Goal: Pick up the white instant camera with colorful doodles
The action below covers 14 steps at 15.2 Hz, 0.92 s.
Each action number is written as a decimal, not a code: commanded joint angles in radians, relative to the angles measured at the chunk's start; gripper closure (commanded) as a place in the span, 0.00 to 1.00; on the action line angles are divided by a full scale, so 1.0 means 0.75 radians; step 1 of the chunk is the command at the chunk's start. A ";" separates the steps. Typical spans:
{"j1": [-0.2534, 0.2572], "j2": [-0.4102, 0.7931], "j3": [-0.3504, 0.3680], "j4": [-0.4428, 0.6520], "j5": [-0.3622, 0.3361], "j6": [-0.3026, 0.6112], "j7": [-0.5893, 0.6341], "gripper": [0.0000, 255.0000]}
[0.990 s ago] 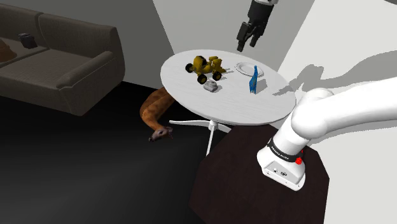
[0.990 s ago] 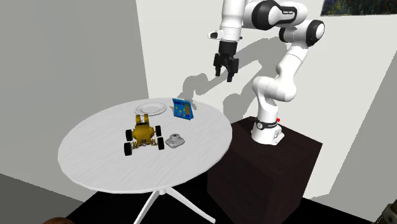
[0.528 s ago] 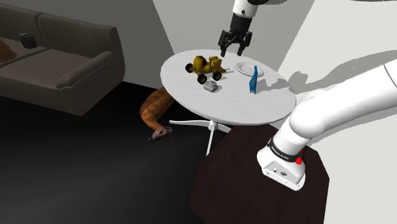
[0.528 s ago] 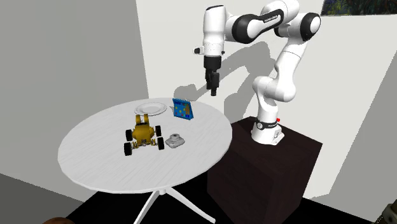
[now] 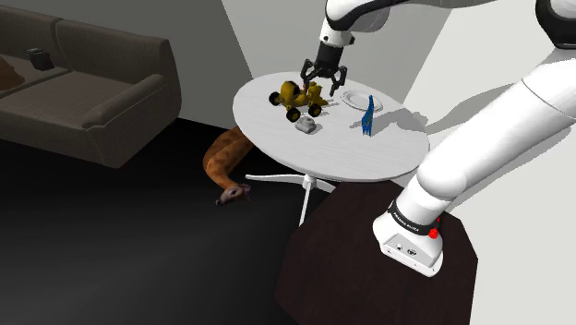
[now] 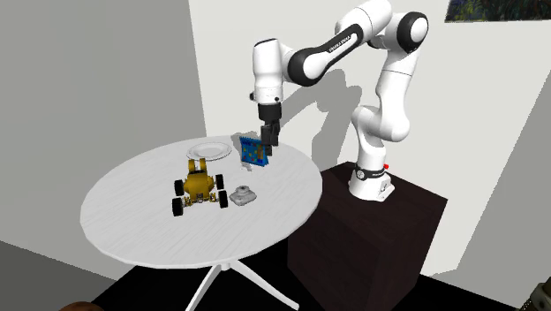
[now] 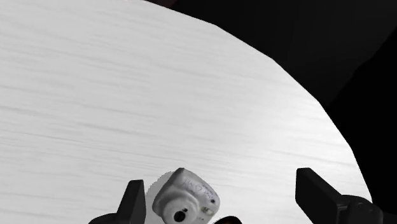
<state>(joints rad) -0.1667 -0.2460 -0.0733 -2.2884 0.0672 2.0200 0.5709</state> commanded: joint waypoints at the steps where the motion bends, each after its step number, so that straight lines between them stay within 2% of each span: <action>1: -0.022 0.103 -0.018 0.040 0.037 0.052 0.078 0.00; 7: -0.075 0.372 -0.069 0.128 0.173 0.196 0.279 0.00; 13: -0.134 0.624 -0.115 0.212 0.352 0.324 0.437 0.00; 14: -0.135 0.625 -0.115 0.213 0.354 0.325 0.438 0.00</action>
<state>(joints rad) -0.2613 0.2033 -0.1556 -2.1359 0.3179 2.2541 0.8927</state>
